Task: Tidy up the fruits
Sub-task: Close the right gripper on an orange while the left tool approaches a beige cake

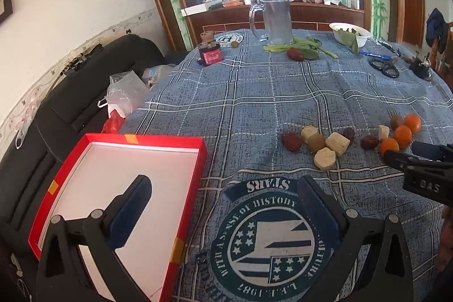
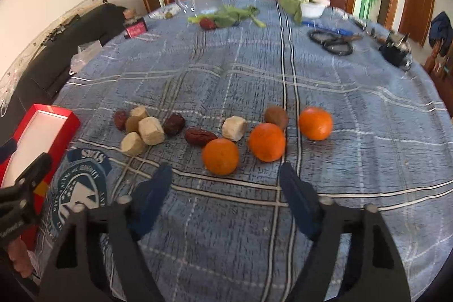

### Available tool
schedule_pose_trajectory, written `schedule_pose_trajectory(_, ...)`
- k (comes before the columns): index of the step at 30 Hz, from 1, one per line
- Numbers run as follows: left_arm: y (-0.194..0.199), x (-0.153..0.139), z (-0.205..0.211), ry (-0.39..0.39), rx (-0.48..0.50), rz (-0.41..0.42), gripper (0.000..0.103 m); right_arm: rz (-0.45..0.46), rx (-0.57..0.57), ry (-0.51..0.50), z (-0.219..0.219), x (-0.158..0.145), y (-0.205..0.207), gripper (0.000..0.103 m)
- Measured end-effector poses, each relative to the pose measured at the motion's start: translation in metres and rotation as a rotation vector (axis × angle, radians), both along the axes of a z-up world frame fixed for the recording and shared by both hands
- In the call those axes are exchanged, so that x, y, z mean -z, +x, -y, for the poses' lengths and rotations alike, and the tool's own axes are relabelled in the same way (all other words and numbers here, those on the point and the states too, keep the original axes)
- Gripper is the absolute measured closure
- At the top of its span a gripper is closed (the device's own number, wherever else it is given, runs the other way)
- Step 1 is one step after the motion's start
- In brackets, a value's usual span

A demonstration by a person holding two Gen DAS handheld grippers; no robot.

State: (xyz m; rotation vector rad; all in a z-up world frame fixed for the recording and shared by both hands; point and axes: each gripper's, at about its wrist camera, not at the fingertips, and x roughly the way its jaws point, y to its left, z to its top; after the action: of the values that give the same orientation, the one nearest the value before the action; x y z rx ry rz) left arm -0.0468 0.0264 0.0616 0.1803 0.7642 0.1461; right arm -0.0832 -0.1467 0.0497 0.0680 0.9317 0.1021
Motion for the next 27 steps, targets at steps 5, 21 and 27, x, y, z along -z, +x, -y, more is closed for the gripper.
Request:
schedule_pose_trajectory(5, 0.010, 0.006, 0.006, 0.005, 0.014, -0.015, 0.001, -0.032, 0.026, 0.004, 0.004, 0.011, 0.014, 0.033)
schedule_pose_trajectory(21, 0.047, 0.030, 0.047, -0.002, 0.110, -0.114, 0.007, -0.038, -0.072, 0.087, 0.011, 0.016, 0.023, 0.070)
schedule_pose_trajectory(27, 0.051, 0.038, 0.057, -0.048, 0.139, -0.143, 0.022, -0.050, -0.088, 0.160, 0.030, 0.010, 0.018, 0.070)
